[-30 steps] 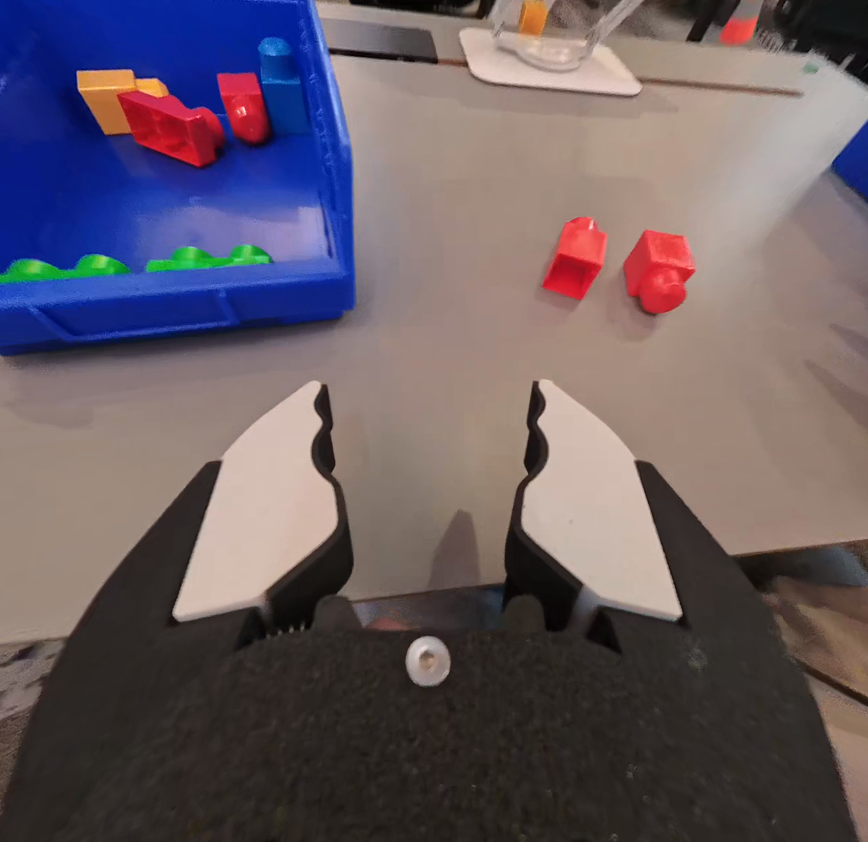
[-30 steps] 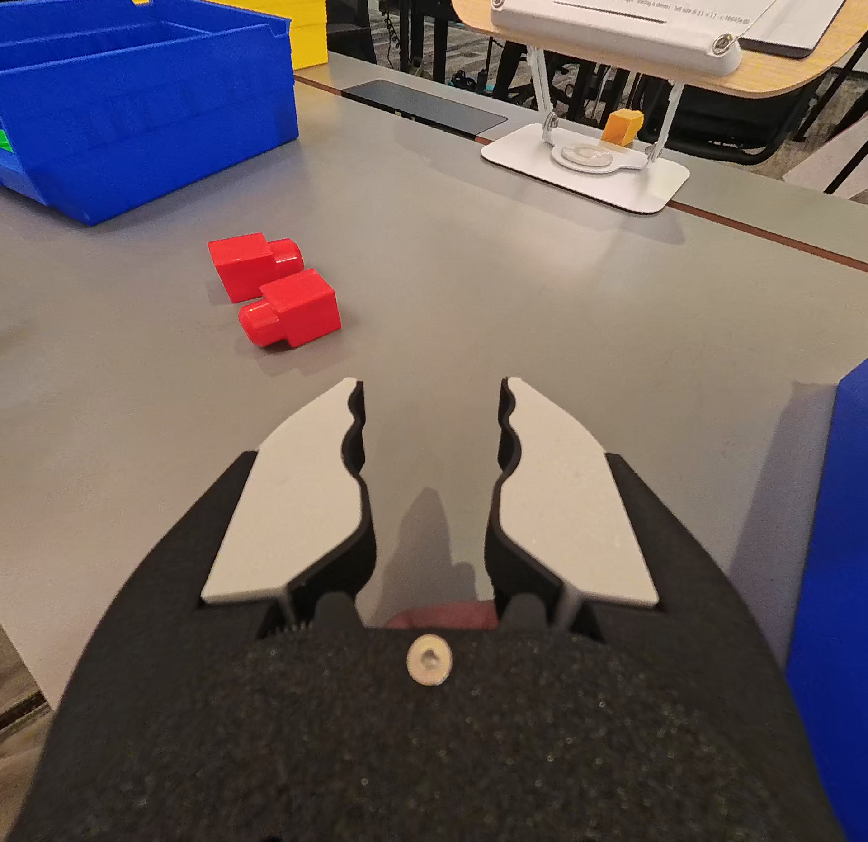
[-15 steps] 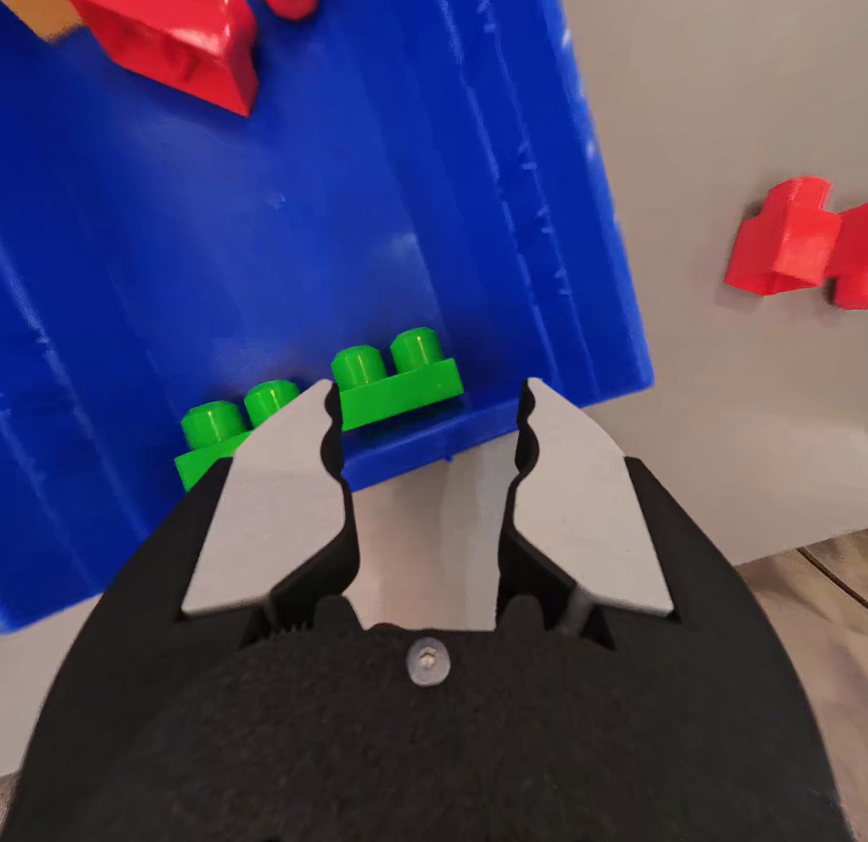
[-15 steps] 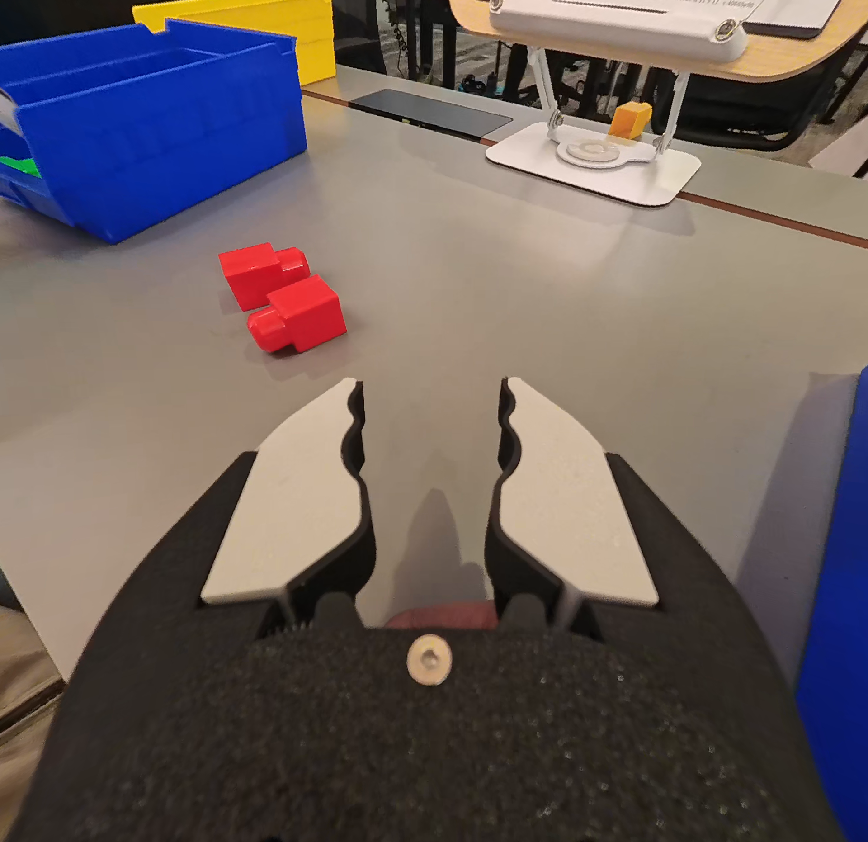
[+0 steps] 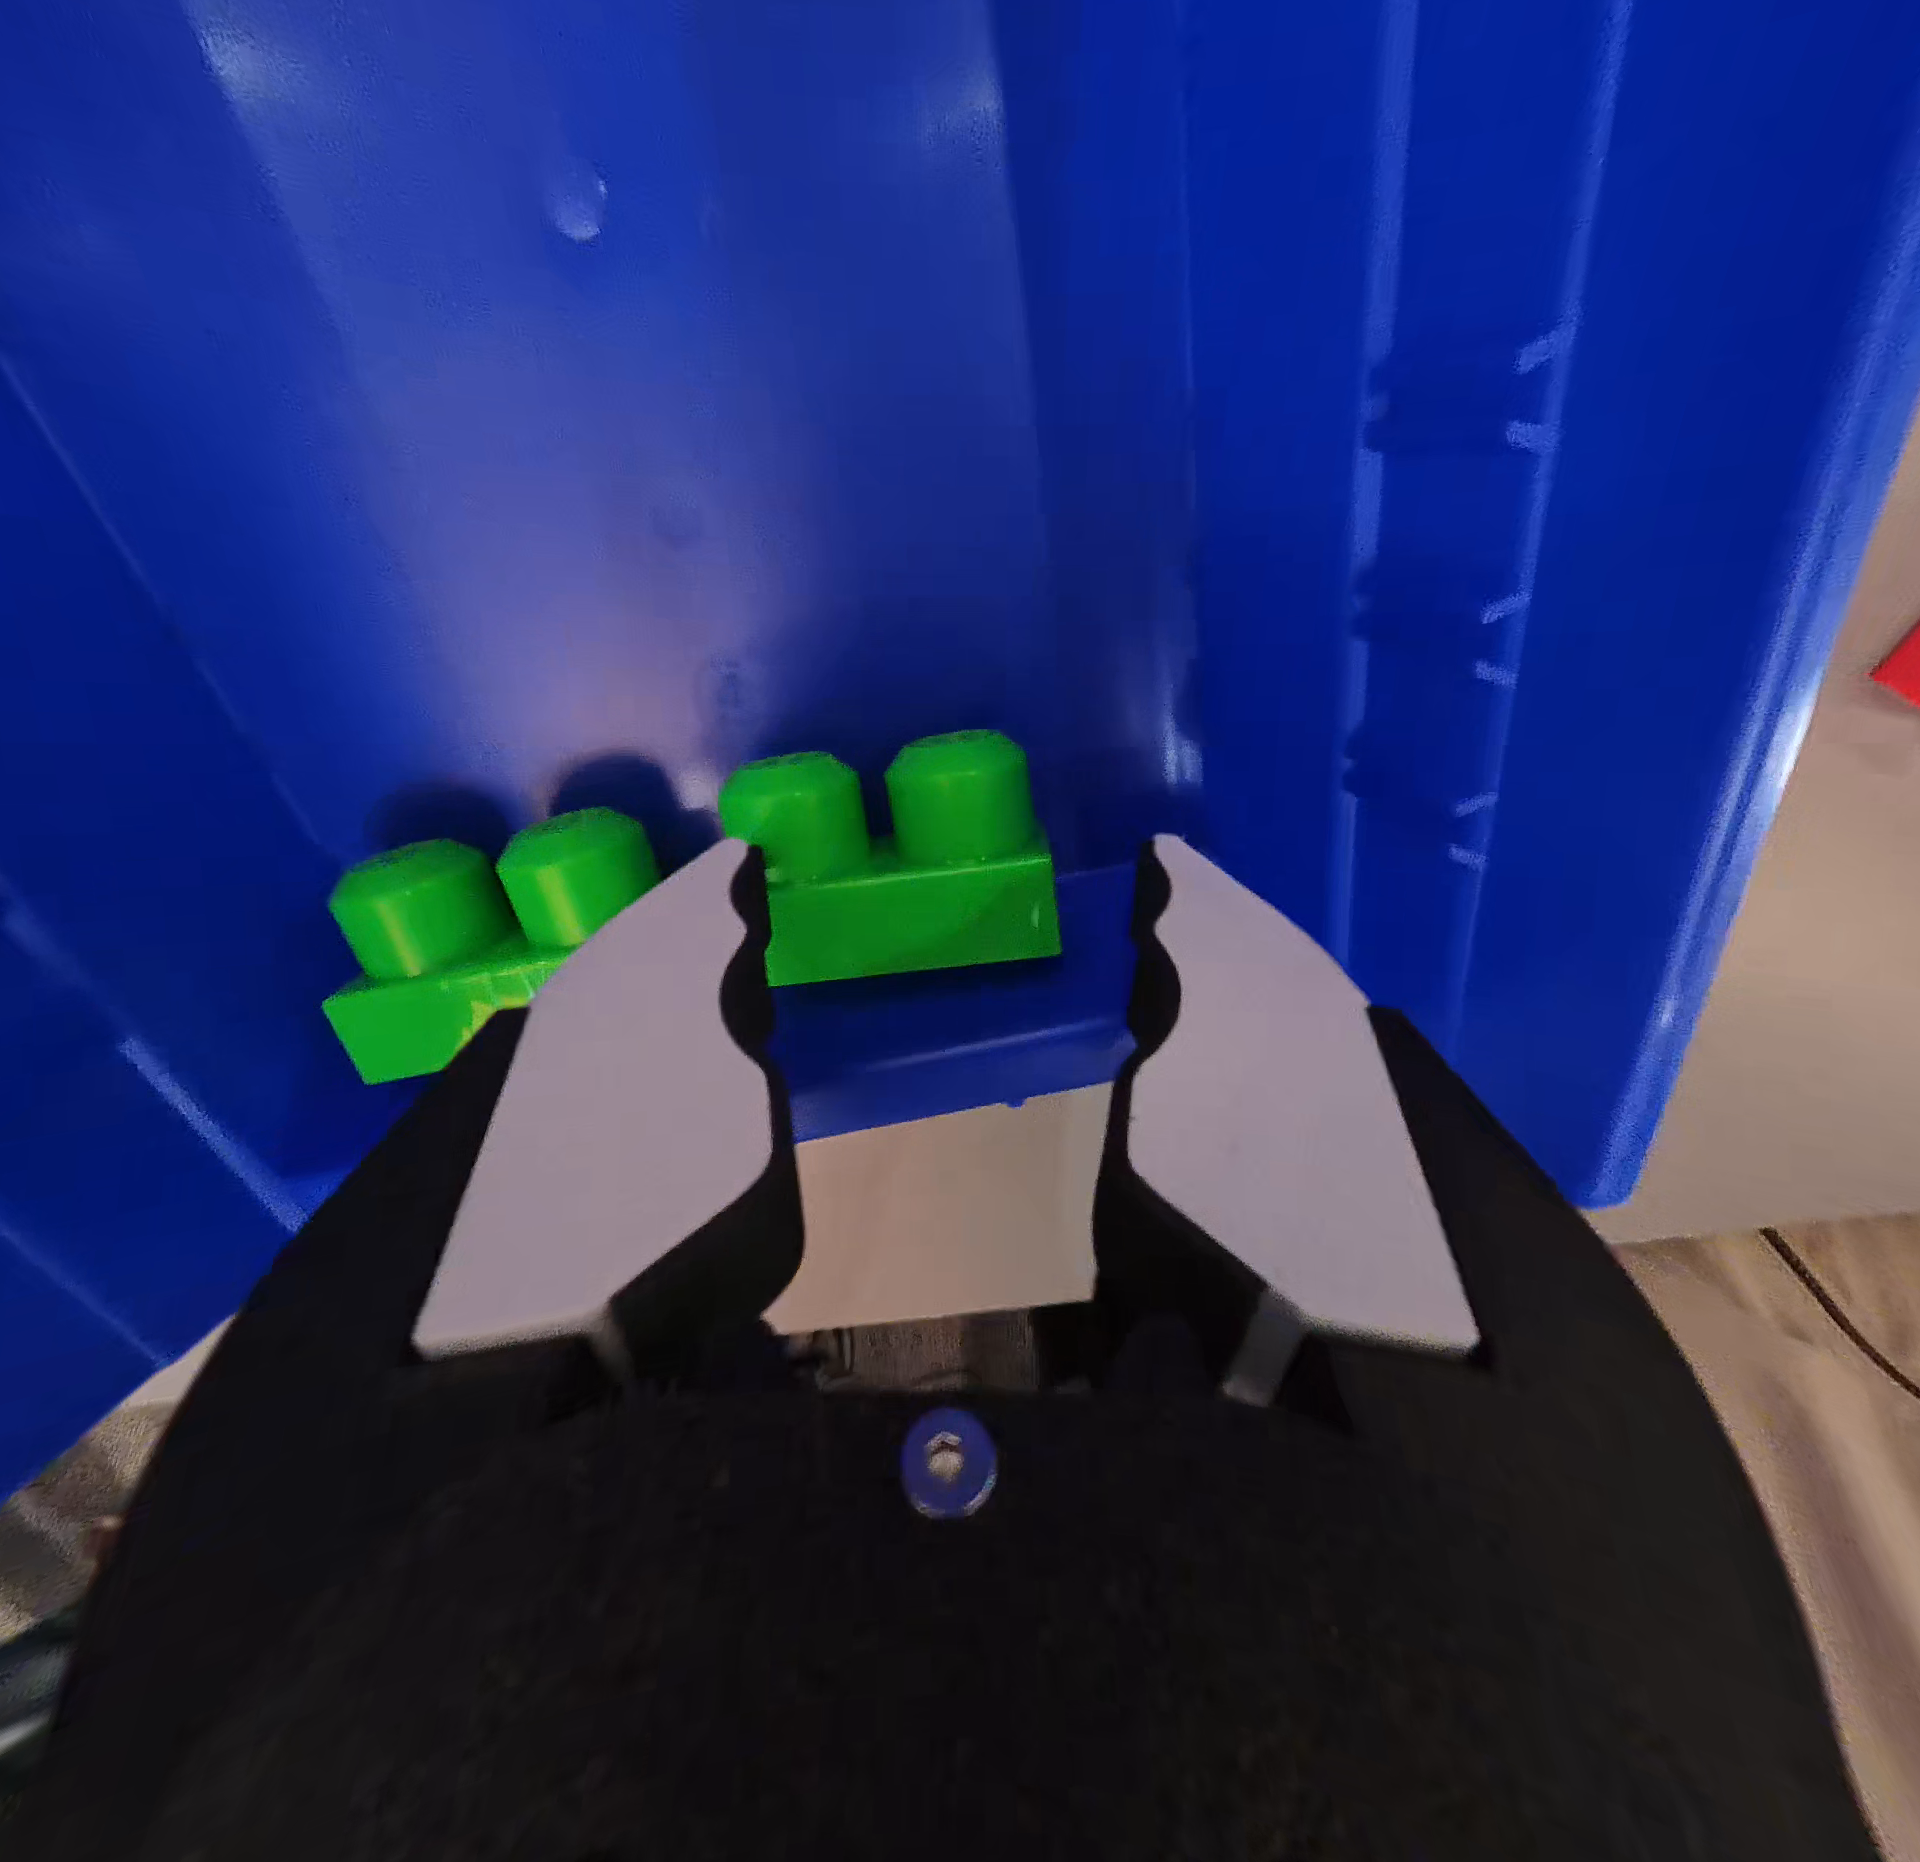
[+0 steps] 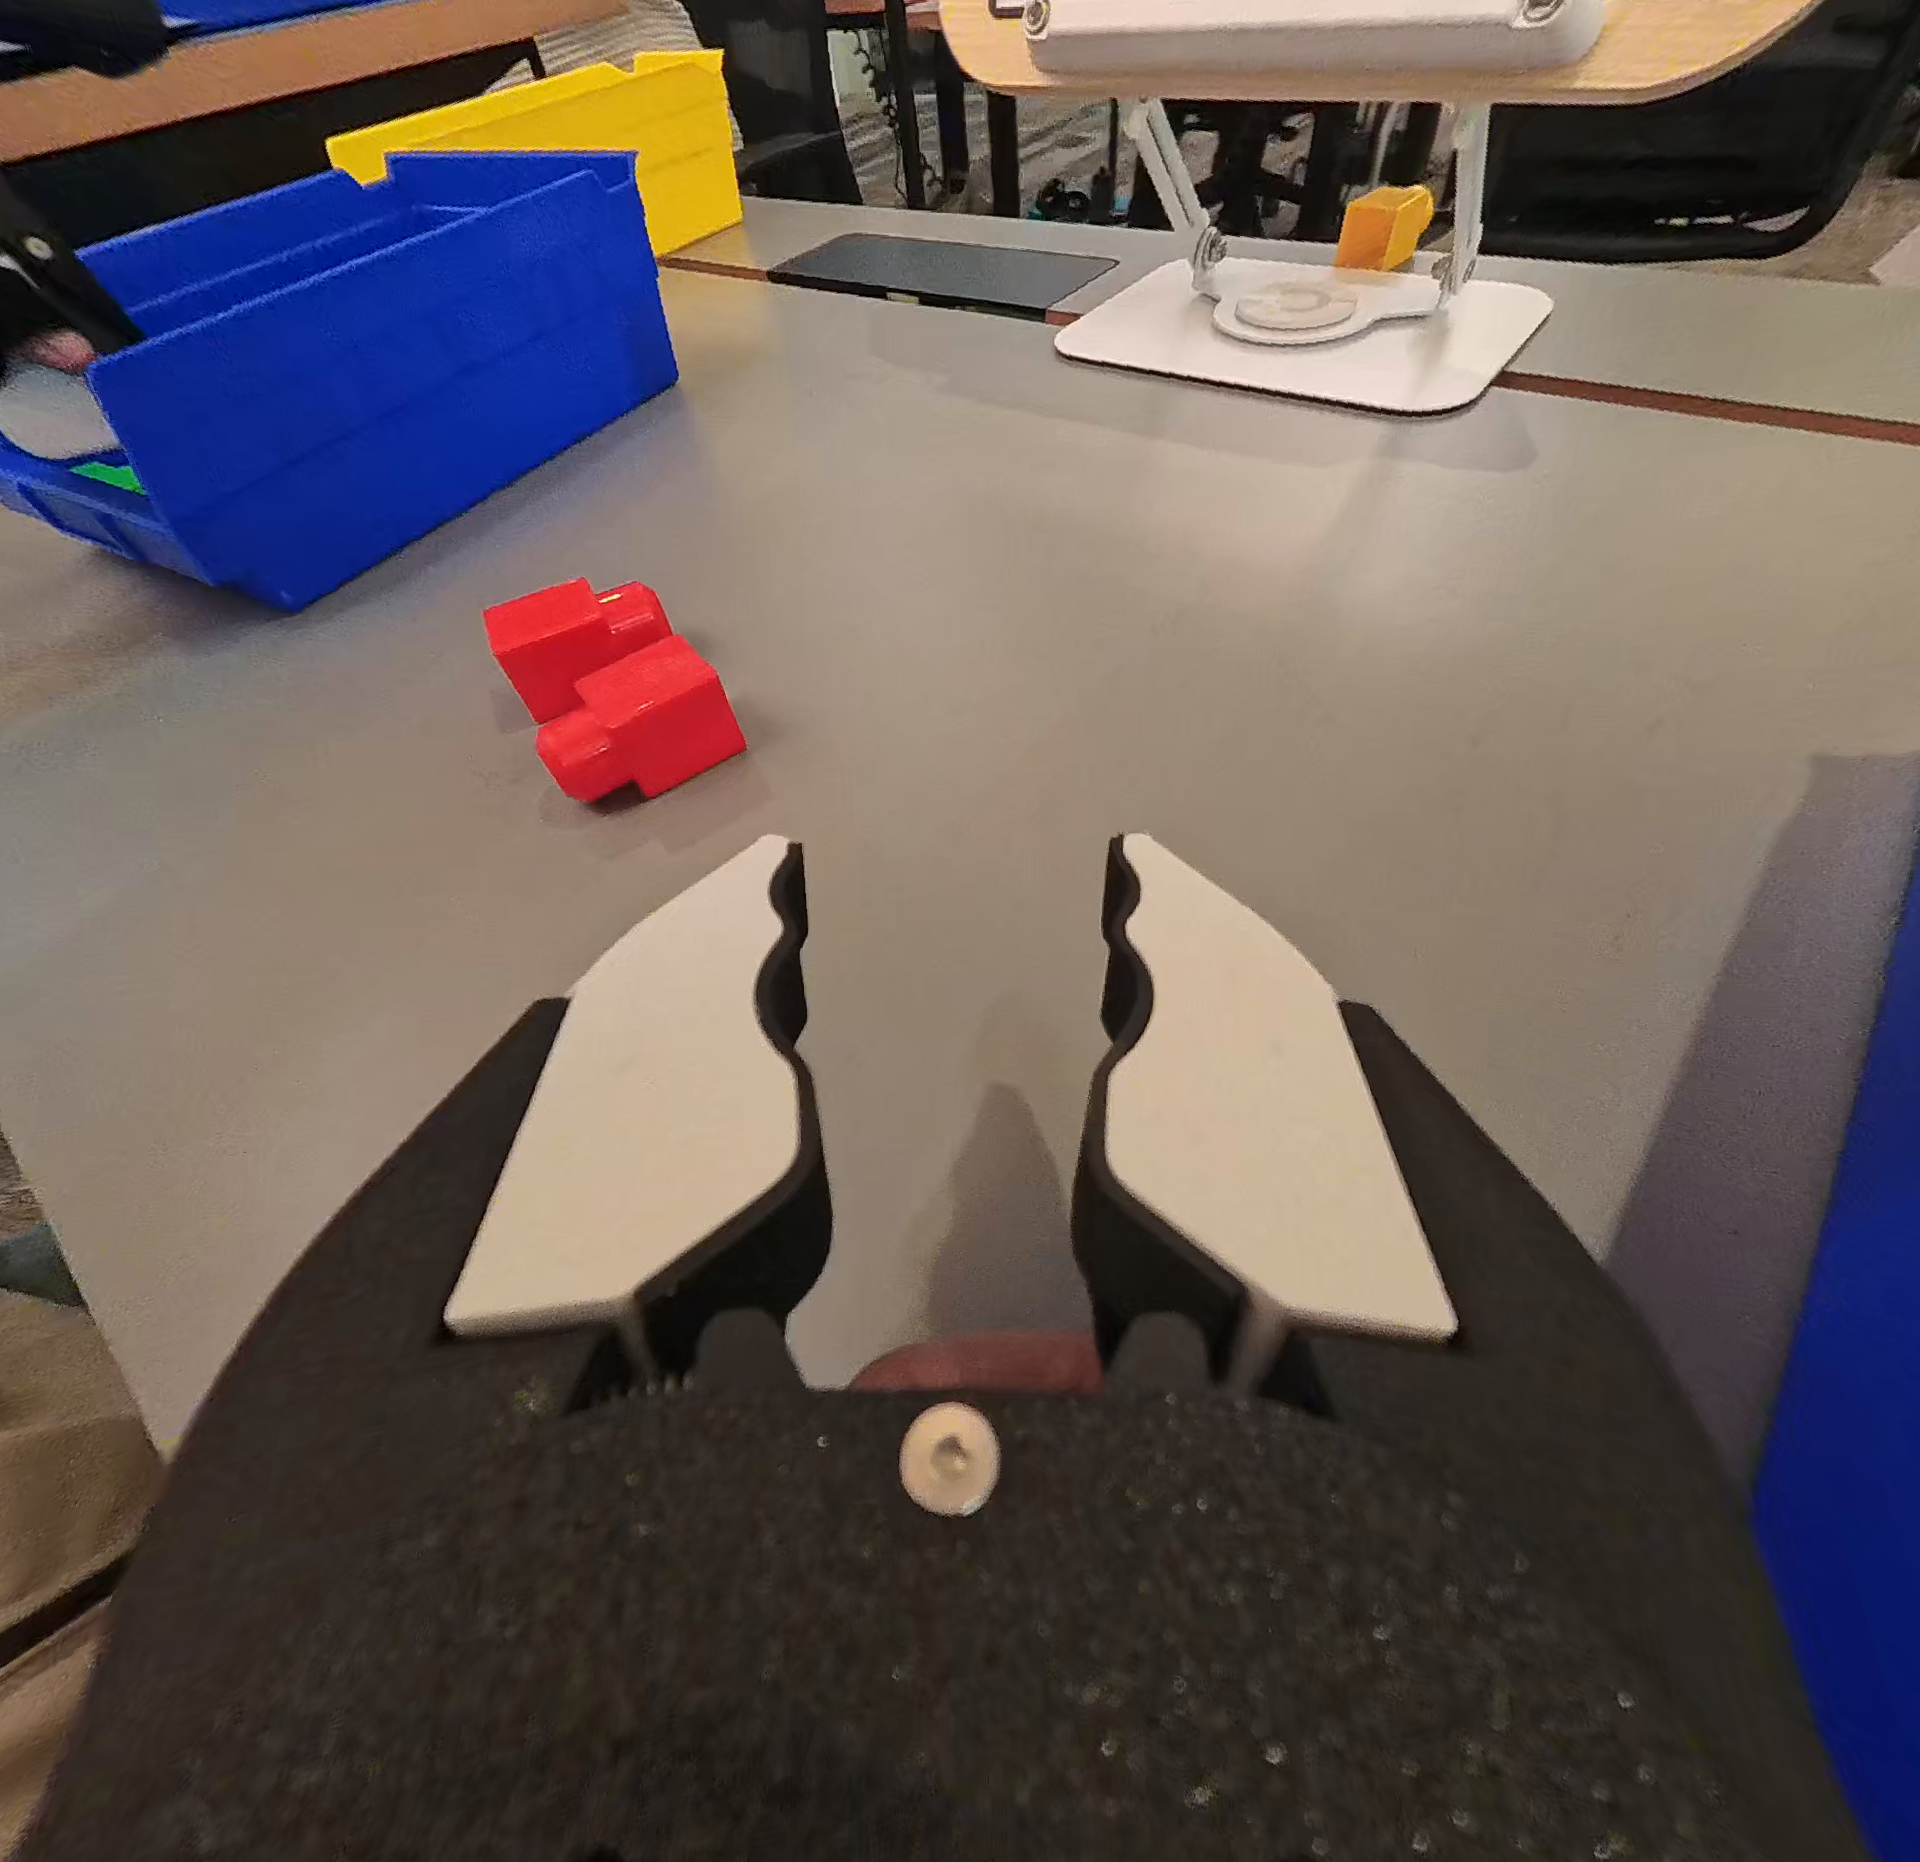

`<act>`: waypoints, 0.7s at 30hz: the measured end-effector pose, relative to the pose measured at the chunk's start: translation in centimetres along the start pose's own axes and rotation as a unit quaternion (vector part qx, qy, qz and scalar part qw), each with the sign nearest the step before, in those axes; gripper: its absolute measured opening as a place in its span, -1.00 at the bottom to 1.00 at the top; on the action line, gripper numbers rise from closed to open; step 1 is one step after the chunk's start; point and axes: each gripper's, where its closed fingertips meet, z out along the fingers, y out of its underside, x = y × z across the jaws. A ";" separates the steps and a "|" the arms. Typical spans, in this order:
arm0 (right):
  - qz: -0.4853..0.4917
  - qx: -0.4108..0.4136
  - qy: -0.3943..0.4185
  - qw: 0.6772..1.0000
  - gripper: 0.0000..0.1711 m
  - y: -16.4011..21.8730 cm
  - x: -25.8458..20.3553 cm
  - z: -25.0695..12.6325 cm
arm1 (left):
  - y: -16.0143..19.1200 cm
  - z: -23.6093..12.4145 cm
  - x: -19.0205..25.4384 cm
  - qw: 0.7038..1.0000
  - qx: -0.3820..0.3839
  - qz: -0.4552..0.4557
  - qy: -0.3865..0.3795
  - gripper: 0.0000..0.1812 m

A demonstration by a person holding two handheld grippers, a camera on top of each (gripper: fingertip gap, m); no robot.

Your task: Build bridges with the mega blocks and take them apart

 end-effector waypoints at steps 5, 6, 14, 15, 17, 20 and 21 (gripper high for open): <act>0.012 0.002 -0.006 1.000 -0.36 0.0 0.2 -0.2 | 0.5 0.4 -0.7 0.998 -0.049 0.020 -0.046 -0.16; 0.013 0.002 -0.007 1.000 -0.36 0.0 0.3 -0.3 | 0.5 0.4 -0.8 0.997 -0.058 0.025 -0.054 -0.15; 0.016 0.003 -0.008 1.000 -0.36 -0.1 0.4 -0.4 | 1.1 0.8 -1.7 0.995 -0.082 0.012 -0.063 -0.13; 0.016 0.002 -0.009 1.000 -0.36 0.0 0.3 -0.4 | 1.3 1.1 -2.0 0.994 -0.087 0.013 -0.066 -0.14; 0.014 0.000 -0.008 1.000 -0.36 0.0 0.3 -0.4 | 1.1 1.7 -2.1 0.996 -0.078 -0.007 -0.051 -0.18; 0.013 -0.001 -0.009 1.000 -0.37 0.0 0.2 -0.3 | 0.8 1.8 -2.3 0.996 -0.073 -0.008 -0.045 -0.19; 0.013 -0.001 -0.009 1.000 -0.37 0.0 0.2 -0.4 | 0.8 1.8 -2.3 0.996 -0.073 -0.006 -0.045 -0.20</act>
